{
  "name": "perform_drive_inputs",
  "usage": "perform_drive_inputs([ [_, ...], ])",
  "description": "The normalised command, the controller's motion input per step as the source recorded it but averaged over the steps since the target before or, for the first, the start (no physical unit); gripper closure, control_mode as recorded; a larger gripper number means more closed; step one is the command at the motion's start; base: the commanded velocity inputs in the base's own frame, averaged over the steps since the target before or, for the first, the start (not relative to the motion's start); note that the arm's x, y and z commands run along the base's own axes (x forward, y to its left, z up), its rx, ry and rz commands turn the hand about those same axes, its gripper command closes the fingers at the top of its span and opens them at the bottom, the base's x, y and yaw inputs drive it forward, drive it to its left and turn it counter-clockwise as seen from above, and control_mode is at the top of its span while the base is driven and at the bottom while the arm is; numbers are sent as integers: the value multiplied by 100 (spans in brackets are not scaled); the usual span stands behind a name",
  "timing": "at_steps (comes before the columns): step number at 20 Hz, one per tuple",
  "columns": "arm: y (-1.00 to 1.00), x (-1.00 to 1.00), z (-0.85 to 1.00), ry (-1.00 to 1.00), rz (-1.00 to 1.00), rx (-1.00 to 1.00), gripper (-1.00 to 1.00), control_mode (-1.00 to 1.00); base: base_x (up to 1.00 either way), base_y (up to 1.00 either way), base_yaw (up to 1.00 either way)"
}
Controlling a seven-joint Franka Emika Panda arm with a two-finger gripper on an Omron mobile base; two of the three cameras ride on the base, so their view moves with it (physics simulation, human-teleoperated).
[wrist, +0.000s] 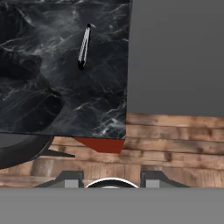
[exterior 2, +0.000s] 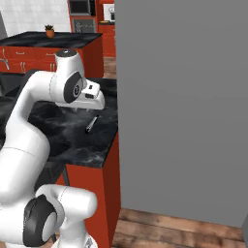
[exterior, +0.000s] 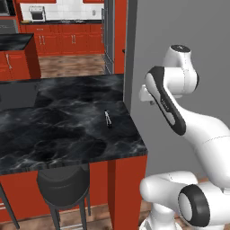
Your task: Pick up the tongs from the counter and place them near the plate next to the oven.
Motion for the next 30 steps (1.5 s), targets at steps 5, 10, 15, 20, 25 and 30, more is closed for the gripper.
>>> perform_drive_inputs([
  [5,37,0,-2,-4,-3,-1,-100,-100,0,0,0],
  [10,93,3,-19,-2,-8,-5,-100,-100,0,0,0],
  [15,69,14,-28,0,-8,-6,-100,-100,0,0,0],
  [20,27,26,-33,2,-6,0,-100,-100,0,0,0],
  [25,0,36,-48,2,-7,0,-100,-100,0,0,0],
  [30,0,41,-51,3,-4,0,-100,-100,0,0,0],
])
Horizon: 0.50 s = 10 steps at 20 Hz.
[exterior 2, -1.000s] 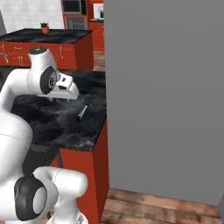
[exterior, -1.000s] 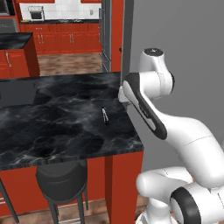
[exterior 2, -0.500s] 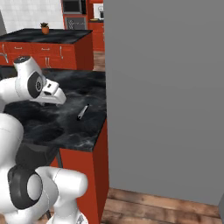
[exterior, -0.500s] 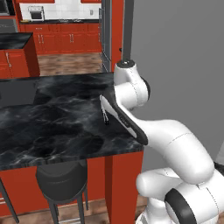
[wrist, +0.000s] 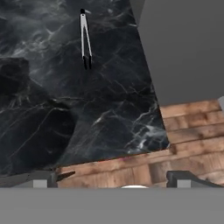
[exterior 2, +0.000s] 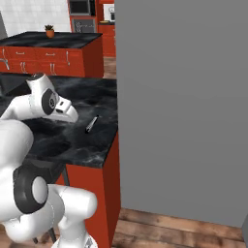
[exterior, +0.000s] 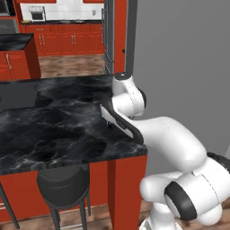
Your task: Pick up the tongs from the counter and place them near the plate next to the oven.
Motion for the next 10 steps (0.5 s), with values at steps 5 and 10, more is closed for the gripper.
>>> perform_drive_inputs([
  [5,0,53,-48,4,-3,-1,-100,-100,0,0,0],
  [10,25,60,-45,4,-4,-11,-100,-100,0,0,0],
])
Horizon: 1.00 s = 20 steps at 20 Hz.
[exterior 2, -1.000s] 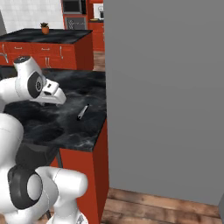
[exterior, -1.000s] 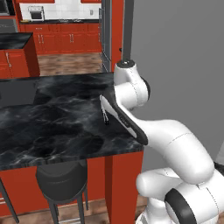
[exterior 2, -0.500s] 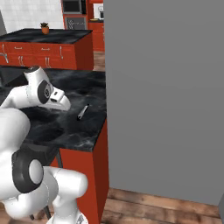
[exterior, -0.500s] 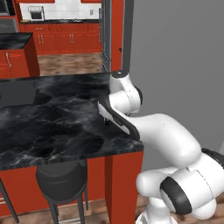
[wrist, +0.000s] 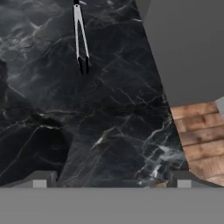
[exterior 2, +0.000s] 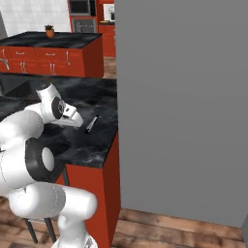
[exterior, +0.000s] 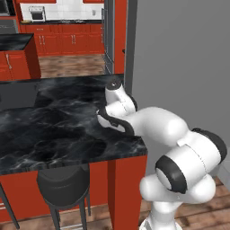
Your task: Pick up the tongs from the counter and place them near the plate next to the oven.
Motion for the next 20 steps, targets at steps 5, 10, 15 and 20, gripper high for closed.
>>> perform_drive_inputs([
  [5,36,59,-35,2,-6,-13,-100,-100,0,0,0],
  [10,7,54,-19,0,-4,-1,-100,-100,0,0,0],
  [15,-20,40,-26,0,-3,0,-100,-100,0,0,0],
  [20,-10,14,-46,0,-16,0,-100,-100,0,0,0],
])
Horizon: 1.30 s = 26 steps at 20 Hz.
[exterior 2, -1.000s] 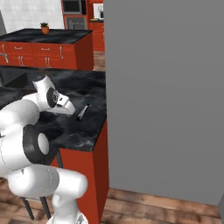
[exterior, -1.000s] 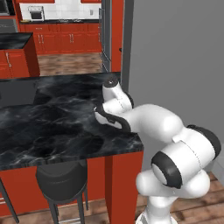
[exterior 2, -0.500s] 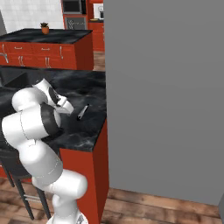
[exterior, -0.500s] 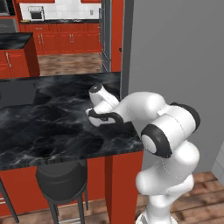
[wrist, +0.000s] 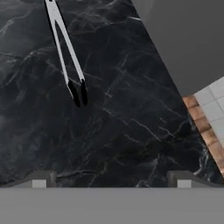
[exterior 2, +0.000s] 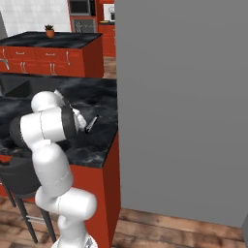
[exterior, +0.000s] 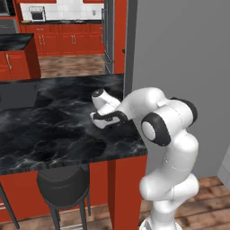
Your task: Pick up the tongs from the counter and place them near the plate next to the oven.
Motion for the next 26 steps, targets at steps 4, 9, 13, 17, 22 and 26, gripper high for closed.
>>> perform_drive_inputs([
  [4,-12,16,-39,0,-17,0,-100,-100,0,0,0],
  [9,-27,41,-5,0,-10,7,-100,-100,0,0,0],
  [13,-12,44,-1,0,-3,7,-100,-100,0,0,0],
  [17,1,31,-22,-4,0,0,-100,-100,0,0,0],
  [22,11,25,-36,-5,0,0,-100,-100,0,0,0],
  [26,14,26,-36,-7,0,0,-100,-100,0,0,0],
])
